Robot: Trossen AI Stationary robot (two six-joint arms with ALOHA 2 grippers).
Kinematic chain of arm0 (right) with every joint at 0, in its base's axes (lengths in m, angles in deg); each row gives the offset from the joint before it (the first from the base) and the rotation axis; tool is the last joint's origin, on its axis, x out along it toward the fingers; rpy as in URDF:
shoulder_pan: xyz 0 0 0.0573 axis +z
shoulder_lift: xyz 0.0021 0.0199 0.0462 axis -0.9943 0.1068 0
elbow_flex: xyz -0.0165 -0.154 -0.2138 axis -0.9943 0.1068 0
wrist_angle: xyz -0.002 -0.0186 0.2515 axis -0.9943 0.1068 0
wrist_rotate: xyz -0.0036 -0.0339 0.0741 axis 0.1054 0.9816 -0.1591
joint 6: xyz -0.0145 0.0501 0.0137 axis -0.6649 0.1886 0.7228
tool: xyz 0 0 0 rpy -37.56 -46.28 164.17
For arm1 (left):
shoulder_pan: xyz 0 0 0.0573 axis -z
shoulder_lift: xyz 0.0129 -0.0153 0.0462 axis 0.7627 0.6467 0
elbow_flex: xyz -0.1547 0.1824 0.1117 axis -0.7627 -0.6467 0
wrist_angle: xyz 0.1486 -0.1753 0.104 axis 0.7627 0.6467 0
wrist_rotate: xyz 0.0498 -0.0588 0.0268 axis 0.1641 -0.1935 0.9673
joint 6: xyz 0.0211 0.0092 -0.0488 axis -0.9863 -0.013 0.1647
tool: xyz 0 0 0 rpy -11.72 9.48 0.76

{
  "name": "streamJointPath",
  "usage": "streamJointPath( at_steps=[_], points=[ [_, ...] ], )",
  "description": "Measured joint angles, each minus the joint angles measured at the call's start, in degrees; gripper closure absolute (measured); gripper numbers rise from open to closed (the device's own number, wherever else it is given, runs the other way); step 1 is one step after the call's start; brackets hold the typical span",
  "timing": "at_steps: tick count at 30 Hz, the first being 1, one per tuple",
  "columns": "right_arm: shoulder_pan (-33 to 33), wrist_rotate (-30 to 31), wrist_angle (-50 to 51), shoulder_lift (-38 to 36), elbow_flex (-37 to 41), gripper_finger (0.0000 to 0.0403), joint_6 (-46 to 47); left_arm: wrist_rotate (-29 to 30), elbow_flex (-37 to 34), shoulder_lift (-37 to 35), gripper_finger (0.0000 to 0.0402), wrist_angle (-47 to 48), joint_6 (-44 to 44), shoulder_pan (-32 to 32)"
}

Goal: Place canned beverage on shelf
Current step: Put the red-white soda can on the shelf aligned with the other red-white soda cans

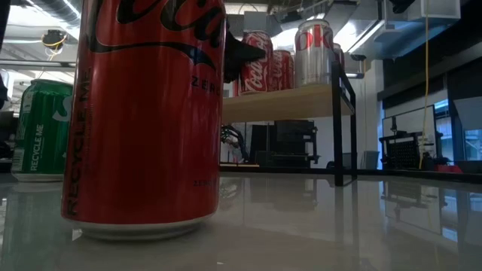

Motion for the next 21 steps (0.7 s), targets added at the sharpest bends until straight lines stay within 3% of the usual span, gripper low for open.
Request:
streamJointPath(
  at_steps=[15,21],
  points=[
    [0.0,0.0,0.02,0.0,-0.02,0.0054,-0.02,-0.21,0.0,0.0,0.0079,-0.02,-0.24,-0.37],
    [0.0,0.0,0.04,0.01,-0.02,0.0054,-0.02,2.47,0.0,0.0,0.0077,-0.07,1.31,-0.37]
  ],
)
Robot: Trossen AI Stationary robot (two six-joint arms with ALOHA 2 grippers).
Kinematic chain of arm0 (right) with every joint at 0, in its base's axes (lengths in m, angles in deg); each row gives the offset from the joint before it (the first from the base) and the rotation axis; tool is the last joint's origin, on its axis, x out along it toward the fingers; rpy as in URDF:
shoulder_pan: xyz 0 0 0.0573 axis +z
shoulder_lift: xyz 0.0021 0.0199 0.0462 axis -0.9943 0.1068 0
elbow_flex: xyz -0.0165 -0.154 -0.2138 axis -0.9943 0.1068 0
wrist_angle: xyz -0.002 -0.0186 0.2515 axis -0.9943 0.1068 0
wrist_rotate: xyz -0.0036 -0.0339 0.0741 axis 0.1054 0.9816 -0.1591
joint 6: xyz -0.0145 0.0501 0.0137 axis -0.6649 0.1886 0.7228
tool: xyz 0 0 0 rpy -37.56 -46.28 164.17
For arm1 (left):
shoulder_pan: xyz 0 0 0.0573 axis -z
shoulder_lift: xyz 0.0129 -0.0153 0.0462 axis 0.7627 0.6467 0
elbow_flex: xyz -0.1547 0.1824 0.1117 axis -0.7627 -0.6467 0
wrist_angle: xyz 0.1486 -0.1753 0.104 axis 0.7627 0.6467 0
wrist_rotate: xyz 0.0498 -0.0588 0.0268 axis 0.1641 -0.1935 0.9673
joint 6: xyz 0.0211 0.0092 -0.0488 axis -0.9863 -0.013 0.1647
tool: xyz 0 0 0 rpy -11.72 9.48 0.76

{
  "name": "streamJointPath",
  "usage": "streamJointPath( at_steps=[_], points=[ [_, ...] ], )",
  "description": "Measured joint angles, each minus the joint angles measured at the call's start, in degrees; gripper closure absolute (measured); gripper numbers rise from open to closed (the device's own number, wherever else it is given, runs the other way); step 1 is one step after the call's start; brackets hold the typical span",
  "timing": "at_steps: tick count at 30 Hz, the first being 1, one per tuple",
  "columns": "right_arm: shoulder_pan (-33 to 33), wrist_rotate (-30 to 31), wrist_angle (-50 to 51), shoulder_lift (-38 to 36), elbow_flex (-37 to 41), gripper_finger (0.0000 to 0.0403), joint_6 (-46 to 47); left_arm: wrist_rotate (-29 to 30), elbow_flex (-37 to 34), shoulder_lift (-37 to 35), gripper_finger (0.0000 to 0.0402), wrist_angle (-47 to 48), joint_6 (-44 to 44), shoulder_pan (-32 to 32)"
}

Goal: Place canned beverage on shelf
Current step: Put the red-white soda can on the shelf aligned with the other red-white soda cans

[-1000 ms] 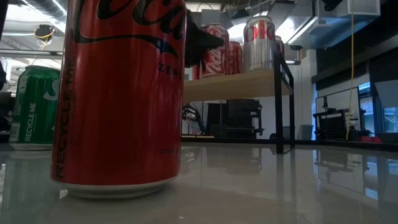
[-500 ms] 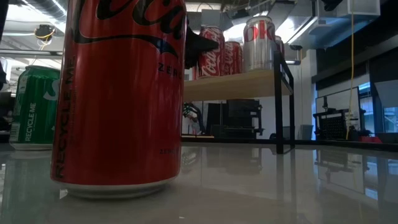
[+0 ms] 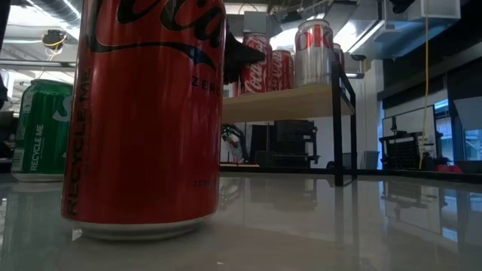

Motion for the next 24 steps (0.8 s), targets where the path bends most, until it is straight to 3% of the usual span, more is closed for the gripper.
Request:
streamJointPath(
  at_steps=[24],
  points=[
    [0.0,-0.01,0.02,-0.01,0.0,0.0054,0.0,0.44,0.0,0.0,0.0071,-0.1,0.61,0.02]
  ],
)
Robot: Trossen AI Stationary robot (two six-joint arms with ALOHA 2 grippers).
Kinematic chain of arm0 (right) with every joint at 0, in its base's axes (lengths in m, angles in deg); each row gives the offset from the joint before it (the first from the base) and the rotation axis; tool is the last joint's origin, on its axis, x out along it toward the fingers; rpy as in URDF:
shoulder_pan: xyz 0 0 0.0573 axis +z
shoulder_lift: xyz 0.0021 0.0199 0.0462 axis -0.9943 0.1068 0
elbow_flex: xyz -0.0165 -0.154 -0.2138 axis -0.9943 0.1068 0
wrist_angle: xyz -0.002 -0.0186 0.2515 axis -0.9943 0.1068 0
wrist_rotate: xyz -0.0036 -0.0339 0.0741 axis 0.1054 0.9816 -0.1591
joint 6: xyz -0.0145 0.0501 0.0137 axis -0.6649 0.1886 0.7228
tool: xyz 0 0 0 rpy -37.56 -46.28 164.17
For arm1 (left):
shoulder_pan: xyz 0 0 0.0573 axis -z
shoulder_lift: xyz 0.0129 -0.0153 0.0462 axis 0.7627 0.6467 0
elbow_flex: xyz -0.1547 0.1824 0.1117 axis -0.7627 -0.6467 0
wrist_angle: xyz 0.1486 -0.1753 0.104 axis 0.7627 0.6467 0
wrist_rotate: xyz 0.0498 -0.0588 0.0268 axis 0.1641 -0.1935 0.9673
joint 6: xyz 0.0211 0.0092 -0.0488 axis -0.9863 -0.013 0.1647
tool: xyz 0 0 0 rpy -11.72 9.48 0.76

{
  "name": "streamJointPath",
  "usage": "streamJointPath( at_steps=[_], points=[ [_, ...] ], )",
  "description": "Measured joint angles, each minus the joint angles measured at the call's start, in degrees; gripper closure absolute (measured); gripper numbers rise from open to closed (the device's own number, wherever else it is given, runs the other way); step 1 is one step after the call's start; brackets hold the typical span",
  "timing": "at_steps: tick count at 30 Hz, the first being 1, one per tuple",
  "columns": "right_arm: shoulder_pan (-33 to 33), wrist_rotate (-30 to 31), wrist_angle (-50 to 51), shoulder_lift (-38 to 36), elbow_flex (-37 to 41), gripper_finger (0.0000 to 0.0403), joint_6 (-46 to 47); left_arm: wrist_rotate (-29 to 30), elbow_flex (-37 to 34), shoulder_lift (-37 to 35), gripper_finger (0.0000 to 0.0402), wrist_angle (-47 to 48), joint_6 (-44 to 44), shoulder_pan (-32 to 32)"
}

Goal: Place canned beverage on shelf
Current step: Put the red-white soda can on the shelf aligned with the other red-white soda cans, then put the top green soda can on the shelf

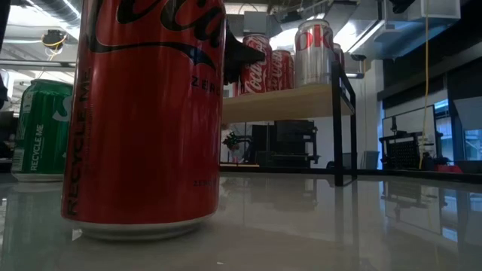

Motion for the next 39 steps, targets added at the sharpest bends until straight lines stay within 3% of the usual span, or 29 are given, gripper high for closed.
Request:
streamJointPath(
  at_steps=[12,25,39],
  points=[
    [0.0,0.01,0.0,0.0,0.0,0.0054,0.0,-0.28,0.0,0.0,0.0067,0.01,0.07,0.0],
    [0.0,0.0,0.0,0.01,0.0,0.0054,0.01,-0.02,0.0,0.0,0.0004,0.19,0.47,0.02],
    [0.0,-0.04,0.0,0.02,0.0,0.0054,0.01,-1.73,-0.04,-1.64,0.0004,2.58,0.53,-0.01]
  ],
)
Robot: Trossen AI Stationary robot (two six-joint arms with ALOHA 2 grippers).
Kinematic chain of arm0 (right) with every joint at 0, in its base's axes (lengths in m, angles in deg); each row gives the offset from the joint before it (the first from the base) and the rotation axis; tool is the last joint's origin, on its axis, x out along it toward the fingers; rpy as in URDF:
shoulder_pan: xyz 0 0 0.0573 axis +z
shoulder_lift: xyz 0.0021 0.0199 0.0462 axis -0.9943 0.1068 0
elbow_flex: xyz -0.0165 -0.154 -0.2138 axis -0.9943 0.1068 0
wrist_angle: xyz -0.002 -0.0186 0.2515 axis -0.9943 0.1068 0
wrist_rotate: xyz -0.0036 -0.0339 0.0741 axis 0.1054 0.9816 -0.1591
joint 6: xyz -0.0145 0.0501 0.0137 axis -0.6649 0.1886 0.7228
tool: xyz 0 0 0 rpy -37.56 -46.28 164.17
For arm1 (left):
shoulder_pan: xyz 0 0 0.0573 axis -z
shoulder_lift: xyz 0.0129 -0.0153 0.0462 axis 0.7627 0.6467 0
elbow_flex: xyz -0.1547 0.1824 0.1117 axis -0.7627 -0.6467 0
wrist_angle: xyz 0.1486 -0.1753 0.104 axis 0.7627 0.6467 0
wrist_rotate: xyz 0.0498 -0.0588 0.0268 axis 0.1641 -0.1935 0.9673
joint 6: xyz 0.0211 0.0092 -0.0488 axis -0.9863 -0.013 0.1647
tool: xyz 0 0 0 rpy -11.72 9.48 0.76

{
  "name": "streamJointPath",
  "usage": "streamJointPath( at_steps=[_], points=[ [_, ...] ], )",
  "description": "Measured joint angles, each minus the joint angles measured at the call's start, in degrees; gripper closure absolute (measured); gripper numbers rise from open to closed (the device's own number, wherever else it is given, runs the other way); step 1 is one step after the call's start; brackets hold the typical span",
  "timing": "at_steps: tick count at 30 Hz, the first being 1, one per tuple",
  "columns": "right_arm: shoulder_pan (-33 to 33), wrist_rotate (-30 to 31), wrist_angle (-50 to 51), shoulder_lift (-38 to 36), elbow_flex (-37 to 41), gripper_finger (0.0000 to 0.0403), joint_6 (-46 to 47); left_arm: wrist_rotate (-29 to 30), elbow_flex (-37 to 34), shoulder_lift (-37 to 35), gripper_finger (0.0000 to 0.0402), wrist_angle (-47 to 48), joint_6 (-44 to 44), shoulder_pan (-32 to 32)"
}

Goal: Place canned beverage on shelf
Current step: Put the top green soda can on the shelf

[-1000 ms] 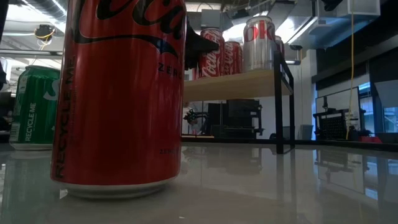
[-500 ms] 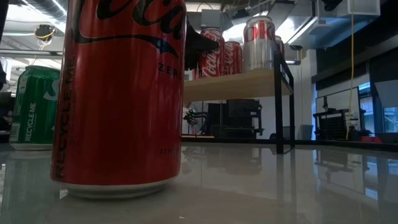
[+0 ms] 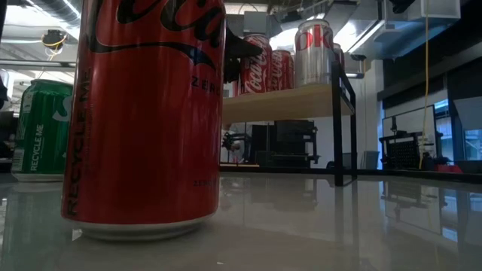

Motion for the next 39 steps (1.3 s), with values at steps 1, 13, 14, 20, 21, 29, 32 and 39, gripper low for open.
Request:
streamJointPath(
  at_steps=[1,13,14,20,21,29,32,39],
  points=[
    [0.0,-0.03,0.0,0.0,0.0,0.0054,-0.01,0.0,0.0,0.0,0.0004,0.16,0.0,0.01],
    [0.0,-0.13,-0.01,-0.01,0.0,0.0054,0.0,0.0,0.0,-2.29,0.0004,3.74,0.0,-1.35],
    [0.0,-0.12,0.0,0.0,0.0,0.0054,0.0,0.0,0.0,-2.93,0.0004,5.06,0.0,-1.55],
    [0.0,-0.13,0.0,-0.01,0.0,0.0054,-0.01,0.0,0.0,-7.49,0.0004,13.12,-0.1,-2.13],
    [0.0,-0.13,0.0,-0.02,0.0,0.0054,0.0,-0.02,0.0,-8.28,0.0004,14.14,-0.31,-2.13],
    [0.0,-0.13,0.0,0.0,0.0,0.0054,-0.01,0.18,0.0,-15.11,0.0004,20.75,1.09,-2.11],
    [0.0,-0.13,-0.01,0.0,0.0,0.0054,0.0,0.17,0.0,-17.52,0.0004,22.53,6.5,-1.88],
    [0.0,-0.13,0.03,0.79,-0.02,0.0054,0.0,-3.29,0.02,-21.59,0.0004,22.66,25.67,1.26]
  ],
)
